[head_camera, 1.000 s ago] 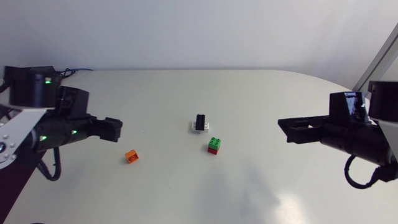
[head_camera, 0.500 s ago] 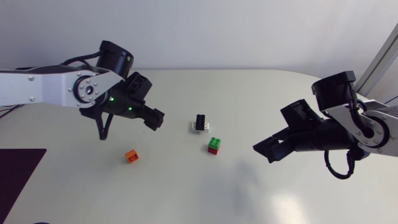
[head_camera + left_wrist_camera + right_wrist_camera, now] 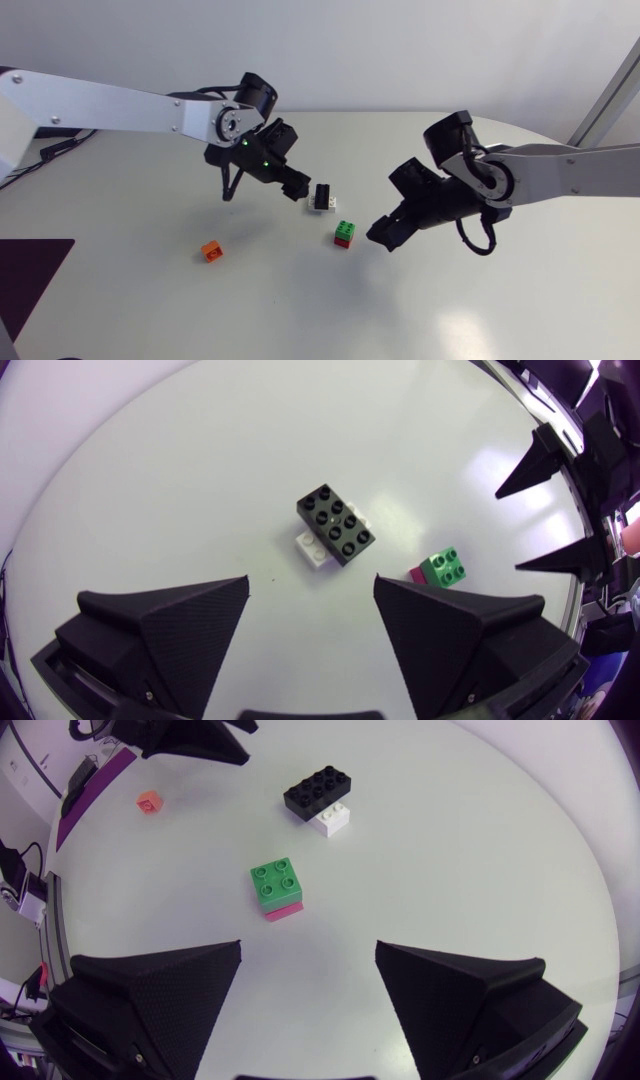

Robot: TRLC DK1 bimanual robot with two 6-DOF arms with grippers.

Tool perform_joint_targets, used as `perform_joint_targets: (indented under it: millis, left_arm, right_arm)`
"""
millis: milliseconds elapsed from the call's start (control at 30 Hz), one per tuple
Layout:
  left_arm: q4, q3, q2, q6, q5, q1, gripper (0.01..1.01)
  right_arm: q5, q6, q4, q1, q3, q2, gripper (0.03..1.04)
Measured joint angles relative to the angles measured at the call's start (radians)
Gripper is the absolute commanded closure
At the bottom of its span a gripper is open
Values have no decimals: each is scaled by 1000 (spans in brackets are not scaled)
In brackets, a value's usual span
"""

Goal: Sort duplo bricks by size, large to the right and small to the left

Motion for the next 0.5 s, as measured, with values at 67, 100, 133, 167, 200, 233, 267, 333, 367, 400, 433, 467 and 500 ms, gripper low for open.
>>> perform_joint_targets:
  millis: [67,100,133,167,200,233,267,333,367,400,433,467,500]
  left_arm:
    - [-21,64,46,-16,7,-14,211]
    - [-29,94,66,-25,10,-19,211]
    - [-40,128,90,-33,13,-24,211]
    - [-53,158,110,-42,15,-29,211]
    - [-67,192,135,-51,16,-35,211]
    - [-73,216,153,-55,16,-39,211]
    - [-79,240,172,-63,16,-41,211]
    - [-92,281,206,-73,16,-48,220]
    - [-96,298,222,-76,16,-51,254]
    - [-99,312,237,-80,15,-53,267]
    - [-105,326,251,-85,12,-55,267]
    - [-117,341,267,-91,8,-59,267]
    - [-129,351,279,-96,8,-61,267]
  right_arm:
    - [0,0,12,5,0,24,100]
    - [0,0,19,6,0,32,100]
    - [1,0,26,6,0,39,100]
    - [1,0,31,6,0,43,100]
    - [1,0,31,6,0,44,100]
    - [1,0,32,6,0,44,100]
    - [1,0,35,6,0,44,100]
    - [3,0,38,6,0,44,100]
    - [4,0,37,8,0,44,100]
    - [5,0,38,10,0,44,100]
    - [7,0,38,13,0,44,100]
    - [7,0,40,16,-2,44,100]
    - [7,0,43,20,-5,43,100]
